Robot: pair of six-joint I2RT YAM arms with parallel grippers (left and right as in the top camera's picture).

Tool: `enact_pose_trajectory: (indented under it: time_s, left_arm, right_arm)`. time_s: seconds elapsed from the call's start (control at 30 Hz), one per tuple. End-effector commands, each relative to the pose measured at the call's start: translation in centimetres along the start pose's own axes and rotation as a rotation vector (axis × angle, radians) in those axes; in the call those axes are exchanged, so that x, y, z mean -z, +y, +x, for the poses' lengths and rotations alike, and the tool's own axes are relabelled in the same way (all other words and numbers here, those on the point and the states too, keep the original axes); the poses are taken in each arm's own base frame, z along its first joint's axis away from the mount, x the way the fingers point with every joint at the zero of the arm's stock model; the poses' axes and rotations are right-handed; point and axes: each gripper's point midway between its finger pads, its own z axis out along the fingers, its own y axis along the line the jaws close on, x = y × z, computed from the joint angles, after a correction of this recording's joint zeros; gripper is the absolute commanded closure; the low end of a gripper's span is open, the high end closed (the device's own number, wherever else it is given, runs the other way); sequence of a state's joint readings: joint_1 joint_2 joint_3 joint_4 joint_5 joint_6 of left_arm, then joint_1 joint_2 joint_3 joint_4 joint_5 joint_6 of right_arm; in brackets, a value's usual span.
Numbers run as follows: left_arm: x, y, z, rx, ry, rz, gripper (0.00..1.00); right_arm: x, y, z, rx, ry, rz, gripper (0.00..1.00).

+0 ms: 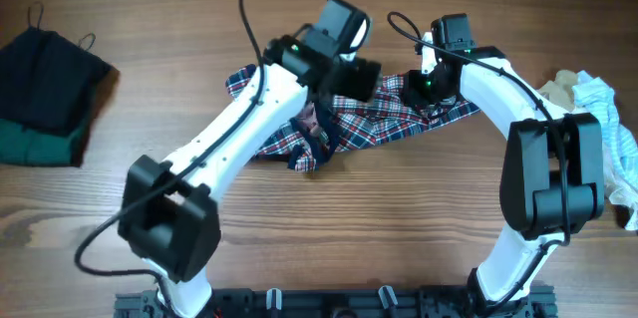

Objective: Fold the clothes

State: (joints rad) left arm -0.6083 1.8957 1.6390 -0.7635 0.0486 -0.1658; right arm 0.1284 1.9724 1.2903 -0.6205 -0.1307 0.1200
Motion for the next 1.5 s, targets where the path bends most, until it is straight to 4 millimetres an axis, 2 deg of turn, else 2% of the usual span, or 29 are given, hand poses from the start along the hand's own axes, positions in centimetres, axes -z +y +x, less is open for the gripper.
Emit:
enact_pose_trajectory:
  time_s: [0.0,0.03,0.07,0.1,0.17,0.2,0.23,0.3,0.43,0.57,0.77,0.83,0.9,0.97,1.0,1.13,1.23,1.3,1.37,1.43,1.47]
  left_arm:
    - [5.1,6.3,-1.1,0.117,-0.041,-0.224,0.11]
    - [5.5,8.2,0.2,0.173,0.003,-0.286,0.12]
    - [5.6,10.5,2.1,0.24,0.071,-0.349,0.19]
    - [5.5,11.9,3.4,0.269,0.121,-0.372,0.27]
    - [4.8,14.3,5.8,0.337,0.188,-0.41,0.5]
    - [4.2,14.9,6.8,0.356,0.206,-0.412,0.67]
    - [3.5,15.3,7.7,0.361,0.22,-0.418,0.77]
    - [2.2,15.5,8.7,0.361,0.223,-0.418,0.81]
    - [-1.2,14.5,9.8,0.37,0.189,-0.325,0.82]
    - [-4.1,10.5,7.4,0.369,0.09,-0.073,0.8]
    - [-6.4,6.2,5.3,0.283,0.016,0.05,0.76]
    - [-5.7,4.9,3.8,0.192,-0.028,0.072,0.75]
    - [-3.0,4.1,1.7,0.166,-0.053,0.079,0.69]
    - [-0.8,3.7,0.8,0.16,-0.066,0.082,0.61]
    - [-0.3,3.9,1.0,0.16,-0.063,0.067,0.58]
    - [1.5,9.1,2.1,0.152,-0.056,-0.227,0.53]
    - [1.8,10.8,2.8,0.152,-0.037,-0.324,0.47]
    - [2.7,13.6,2.7,0.252,-0.067,-0.414,0.47]
    - [3.4,15.9,2.5,0.367,-0.082,-0.385,0.45]
    - [4.0,18.5,2.7,0.455,-0.092,-0.39,0.41]
    - [4.4,20.0,2.9,0.5,-0.099,-0.404,0.4]
  right_arm:
    - [0.3,0.3,0.2,-0.005,0.0,-0.006,0.46]
    - [0.3,0.3,0.1,-0.005,-0.002,-0.006,0.45]
    - [0.3,0.3,0.1,-0.003,-0.004,-0.006,0.46]
    - [0.3,0.3,0.1,0.016,-0.004,-0.006,0.46]
    - [0.3,0.2,0.1,0.043,-0.004,0.001,0.46]
    - [0.3,0.2,0.1,0.047,-0.004,0.001,0.46]
    - [0.3,0.2,0.1,0.047,-0.003,0.001,0.46]
    - [0.3,0.2,0.1,0.047,-0.003,0.001,0.46]
    - [0.3,0.1,0.5,0.048,0.012,0.003,0.46]
    - [0.3,-0.4,1.1,0.068,0.038,0.032,0.42]
    - [0.3,-0.8,1.1,0.069,0.036,0.055,0.41]
    - [0.5,-0.8,0.7,0.074,0.028,0.057,0.41]
    - [0.7,-0.7,0.4,0.097,0.02,0.056,0.4]
    - [0.7,-0.7,0.3,0.097,0.018,0.056,0.37]
    - [0.7,-0.7,0.2,0.097,0.015,0.056,0.37]
    - [2.7,-0.3,-1.1,0.109,-0.013,0.052,0.33]
    - [5.2,0.4,-2.4,0.142,-0.079,0.037,0.18]
    - [7.0,2.3,-2.7,0.2,-0.117,-0.053,0.17]
    - [10.1,3.3,-3.0,0.22,-0.179,-0.089,0.16]
    - [11.8,4.4,-2.3,0.219,-0.181,-0.146,0.16]
    - [12.8,6.0,-1.2,0.206,-0.155,-0.243,0.17]
